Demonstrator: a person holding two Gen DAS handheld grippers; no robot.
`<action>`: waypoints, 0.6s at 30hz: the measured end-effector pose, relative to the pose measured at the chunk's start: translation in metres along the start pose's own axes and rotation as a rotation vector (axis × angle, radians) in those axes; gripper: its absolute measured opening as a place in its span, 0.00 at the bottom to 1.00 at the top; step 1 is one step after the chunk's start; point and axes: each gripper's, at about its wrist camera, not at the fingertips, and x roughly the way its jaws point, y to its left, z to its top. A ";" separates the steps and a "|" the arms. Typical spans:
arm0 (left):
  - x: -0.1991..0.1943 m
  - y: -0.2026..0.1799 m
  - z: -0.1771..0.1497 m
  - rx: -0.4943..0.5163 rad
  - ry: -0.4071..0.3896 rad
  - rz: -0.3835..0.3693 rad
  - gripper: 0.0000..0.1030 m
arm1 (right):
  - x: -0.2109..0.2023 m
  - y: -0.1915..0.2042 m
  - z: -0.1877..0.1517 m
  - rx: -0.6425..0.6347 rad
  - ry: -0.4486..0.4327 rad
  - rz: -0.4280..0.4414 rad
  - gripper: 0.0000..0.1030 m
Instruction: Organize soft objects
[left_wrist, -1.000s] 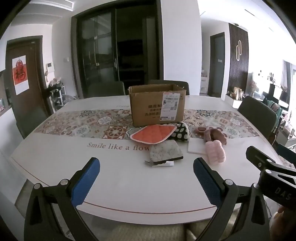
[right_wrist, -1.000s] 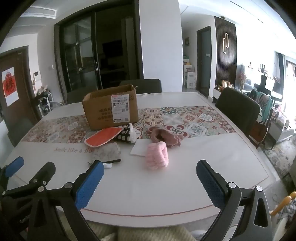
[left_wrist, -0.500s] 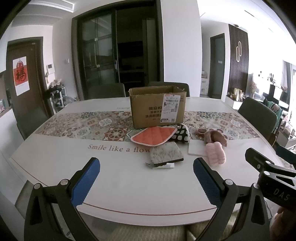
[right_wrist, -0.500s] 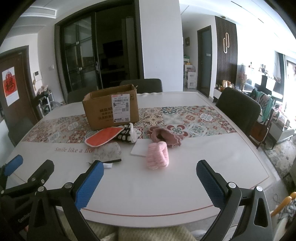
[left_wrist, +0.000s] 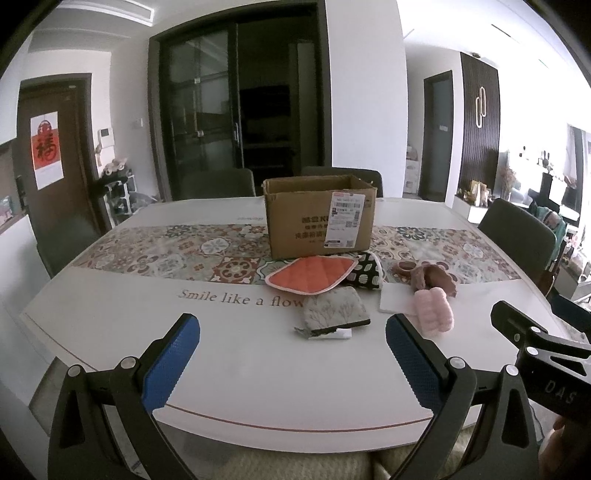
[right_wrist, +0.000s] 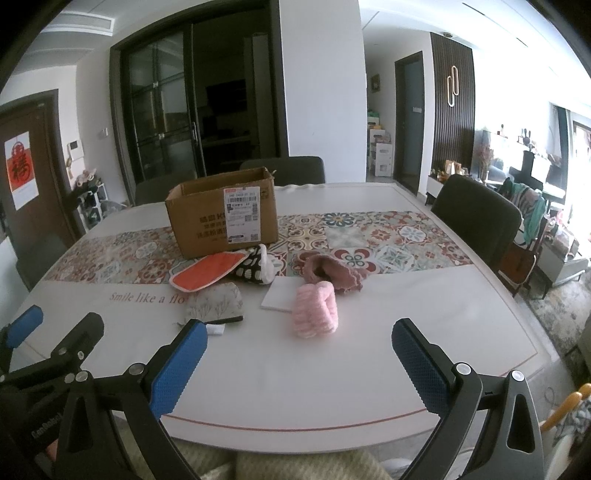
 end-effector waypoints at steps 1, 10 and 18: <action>0.000 0.000 0.000 -0.001 -0.002 0.001 1.00 | 0.001 0.000 0.000 0.000 0.000 0.000 0.99; 0.000 0.000 -0.001 -0.002 -0.004 0.004 1.00 | -0.001 0.001 0.000 -0.001 0.000 0.000 0.99; 0.000 0.000 -0.002 -0.002 -0.005 0.004 1.00 | 0.001 0.001 -0.001 -0.002 0.000 0.000 0.99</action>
